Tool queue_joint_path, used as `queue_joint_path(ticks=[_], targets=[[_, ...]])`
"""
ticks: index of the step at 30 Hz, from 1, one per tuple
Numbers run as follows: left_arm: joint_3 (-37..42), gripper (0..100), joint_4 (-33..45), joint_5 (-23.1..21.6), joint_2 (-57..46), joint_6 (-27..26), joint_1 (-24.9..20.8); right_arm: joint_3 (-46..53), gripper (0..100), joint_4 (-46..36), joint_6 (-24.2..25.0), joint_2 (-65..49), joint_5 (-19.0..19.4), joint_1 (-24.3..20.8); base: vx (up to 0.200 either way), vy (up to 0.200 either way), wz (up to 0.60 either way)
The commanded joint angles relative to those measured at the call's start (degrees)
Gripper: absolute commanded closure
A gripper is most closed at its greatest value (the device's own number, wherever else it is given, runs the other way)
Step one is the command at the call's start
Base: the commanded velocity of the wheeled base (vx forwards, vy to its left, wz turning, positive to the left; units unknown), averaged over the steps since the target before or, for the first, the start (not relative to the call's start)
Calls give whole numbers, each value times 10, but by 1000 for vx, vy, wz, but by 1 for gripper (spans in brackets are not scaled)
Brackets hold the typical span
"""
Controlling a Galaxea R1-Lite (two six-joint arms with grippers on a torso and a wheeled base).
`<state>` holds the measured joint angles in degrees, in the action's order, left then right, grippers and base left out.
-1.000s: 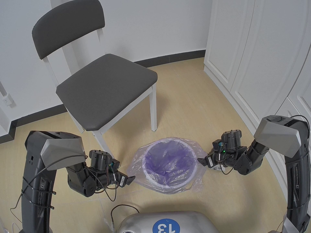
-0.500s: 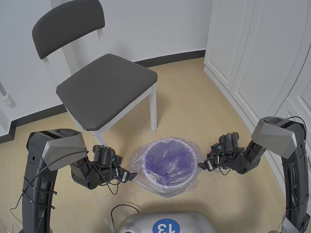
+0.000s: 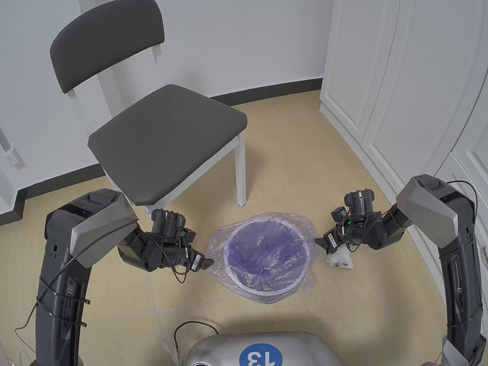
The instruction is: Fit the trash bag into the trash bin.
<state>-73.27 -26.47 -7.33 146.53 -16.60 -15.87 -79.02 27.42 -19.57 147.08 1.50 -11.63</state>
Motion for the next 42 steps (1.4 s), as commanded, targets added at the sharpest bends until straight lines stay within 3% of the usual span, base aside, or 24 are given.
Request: queue_joint_path(ticks=[1, 6, 13, 18, 27, 32, 36, 42], targets=[[-69, 0, 63, 0, 18, -33, 1, -49, 0, -37, -6, 10, 0, 6, 0, 0, 0], [-71, 0, 97, -1, 17, -64, -2, -49, 0, -52, -34, 22, 0, 6, 0, 0, 0], [-32, 0, 96, -8, 2, -77, -5, -50, 0, -65, -47, 30, 6, 5, 0, 0, 0], [-7, 0, 85, -12, -5, -91, -2, -65, 0, -106, -84, 30, 11, 5, 0, 0, 0], [125, 0, -54, -28, -79, -69, 8, -36, 0, -54, -72, 18, 39, 22, 0, 0, 0], [199, 0, -83, -68, -127, -58, 13, 52, 0, 11, -39, -50, 54, 41, 0, 0, 0], [223, 0, -113, -72, -128, -49, 7, 93, 0, 61, 1, -70, 54, 45, 0, 0, 0], [197, 0, -184, -58, -82, 11, -15, 106, 0, 156, 110, -72, 48, 33, 0, 0, 0]])
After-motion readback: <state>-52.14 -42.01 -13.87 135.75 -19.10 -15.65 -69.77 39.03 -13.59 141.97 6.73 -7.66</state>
